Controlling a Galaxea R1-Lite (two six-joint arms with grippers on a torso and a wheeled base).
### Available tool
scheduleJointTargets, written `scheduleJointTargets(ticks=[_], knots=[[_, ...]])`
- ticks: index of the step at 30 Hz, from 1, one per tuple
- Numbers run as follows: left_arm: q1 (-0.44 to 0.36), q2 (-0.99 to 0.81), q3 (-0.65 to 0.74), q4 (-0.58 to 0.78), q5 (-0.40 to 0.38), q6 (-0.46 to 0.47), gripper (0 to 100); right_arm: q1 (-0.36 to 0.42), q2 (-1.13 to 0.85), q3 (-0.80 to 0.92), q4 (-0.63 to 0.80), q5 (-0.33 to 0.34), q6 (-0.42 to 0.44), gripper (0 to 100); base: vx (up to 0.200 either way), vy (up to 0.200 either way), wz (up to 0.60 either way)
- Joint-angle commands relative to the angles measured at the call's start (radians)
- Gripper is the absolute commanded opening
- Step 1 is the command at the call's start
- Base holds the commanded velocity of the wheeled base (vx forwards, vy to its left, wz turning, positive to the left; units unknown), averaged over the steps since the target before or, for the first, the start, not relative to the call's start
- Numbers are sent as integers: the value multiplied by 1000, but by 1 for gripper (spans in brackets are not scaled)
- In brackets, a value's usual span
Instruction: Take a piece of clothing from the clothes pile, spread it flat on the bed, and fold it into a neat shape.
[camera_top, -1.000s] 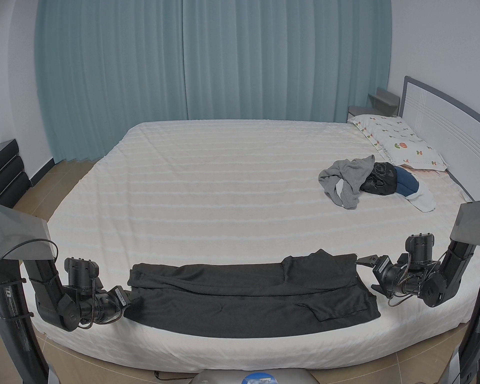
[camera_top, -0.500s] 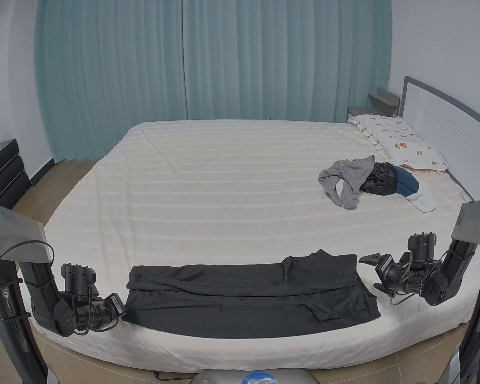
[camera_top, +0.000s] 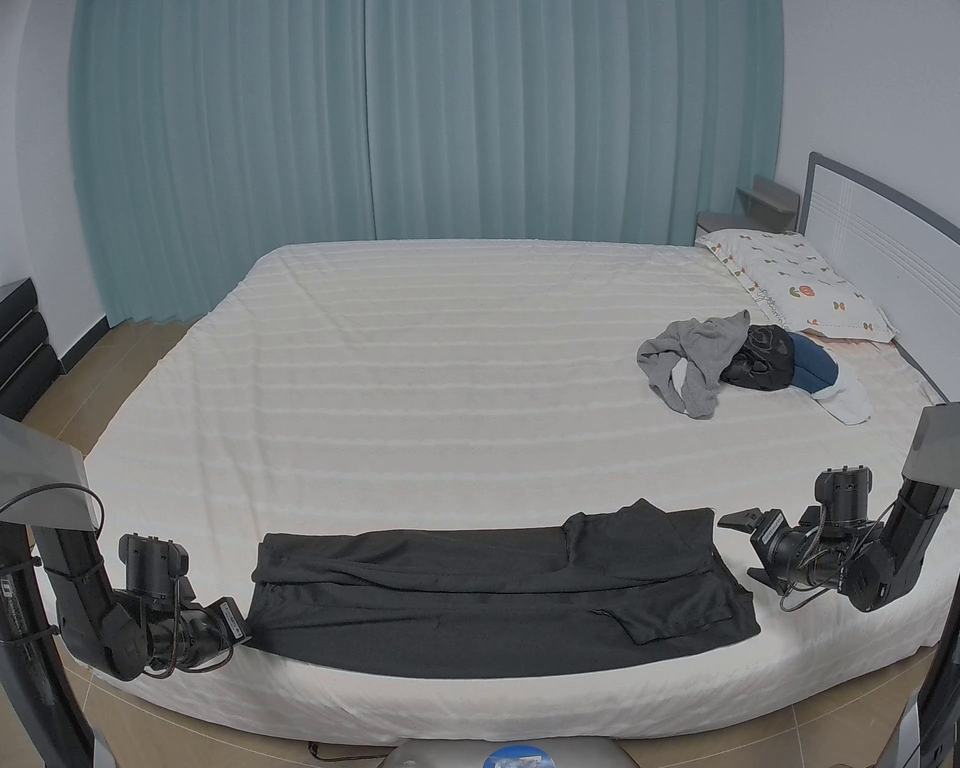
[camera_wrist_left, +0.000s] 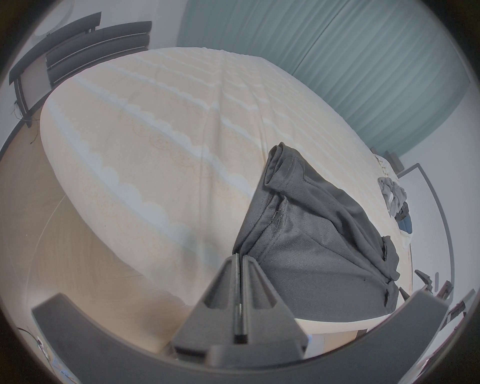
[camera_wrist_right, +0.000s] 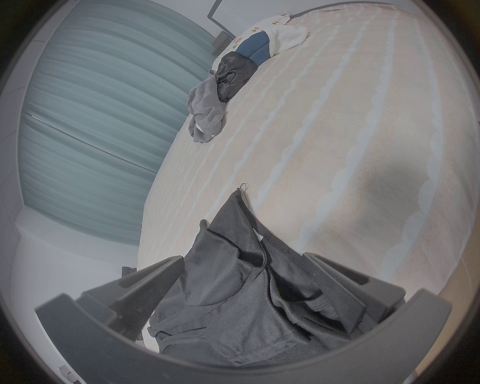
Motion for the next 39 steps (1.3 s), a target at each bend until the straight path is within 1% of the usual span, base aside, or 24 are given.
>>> scheduleJointTargets(ticks=[1, 4, 5, 13, 18, 20, 22, 24, 25, 26, 27, 28, 29, 30, 31, 32, 33, 34, 35, 36, 39], knots=[[2, 1, 7, 0, 2, 1, 0, 0, 3, 1, 0, 0, 0, 100, 0, 0, 0], [2, 4, 9, 1, 8, 3, 0, 0, 1, 4, 0, 0, 0, 100, 0, 0, 0], [2, 6, 9, 1, 11, 3, 100, 0, 1, 4, 0, 0, -2, 100, 0, 0, 0], [7, -13, 2, 0, 22, 1, 100, 8, -6, 8, 0, 2, -2, 100, 0, 0, 0], [38, -77, -39, 1, 28, -22, 100, 23, -42, 25, 1, 2, -3, 100, 0, 0, 0], [36, -117, -80, 3, 28, -69, 100, 39, -54, 30, 1, 2, -3, 100, 0, 0, 0], [28, -131, -119, 3, 22, -86, 100, 46, -57, 36, 1, 2, -3, 100, 0, 0, 0], [25, -131, -140, 6, 19, -88, 100, 52, -59, 39, 1, 2, -3, 100, 0, 0, 0], [9, -122, -194, 27, 17, -88, 100, 65, -59, 42, 1, 0, -3, 100, 0, 0, 0], [4, -120, -214, 43, 17, -88, 100, 66, -59, 44, 1, 0, -3, 100, 0, 0, 0], [4, -120, -214, 43, 17, -88, 100, 66, -59, 44, 1, 0, -3, 100, 0, 0, 0], [-8, -112, -300, 128, 11, -86, 100, 69, -57, 47, 1, 0, -3, 100, 0, 0, 0], [-8, -103, -337, 176, 7, -83, 100, 69, -56, 47, 1, 0, -3, 100, 0, 0, 0], [-10, -94, -367, 213, -1, -81, 100, 69, -56, 47, 1, 0, -3, 100, 0, 0, 0], [-10, -94, -367, 213, -1, -81, 100, 69, -56, 47, 1, 0, -3, 100, 0, 0, 0], [-13, -68, -418, 259, -49, -78, 100, 68, -56, 47, 1, 0, -3, 100, 0, 0, 0], [-13, -48, -439, 267, -87, -68, 100, 68, -56, 47, 1, 0, -5, 100, 0, 0, 0], [-13, -37, -450, 270, -108, -52, 100, 68, -56, 47, 1, 0, -5, 100, 0, 0, 0], [-13, -34, -452, 271, -111, -49, 100, 68, -56, 47, 1, 0, -5, 100, 0, 0, 0], [-14, -14, -458, 276, -136, -12, 100, 68, -56, 48, 1, 0, -6, 100, 0, 0, 0], [-24, 20, -455, 271, -141, 17, 100, 69, -49, 50, 1, 2, -8, 100, 0, 0, 0]])
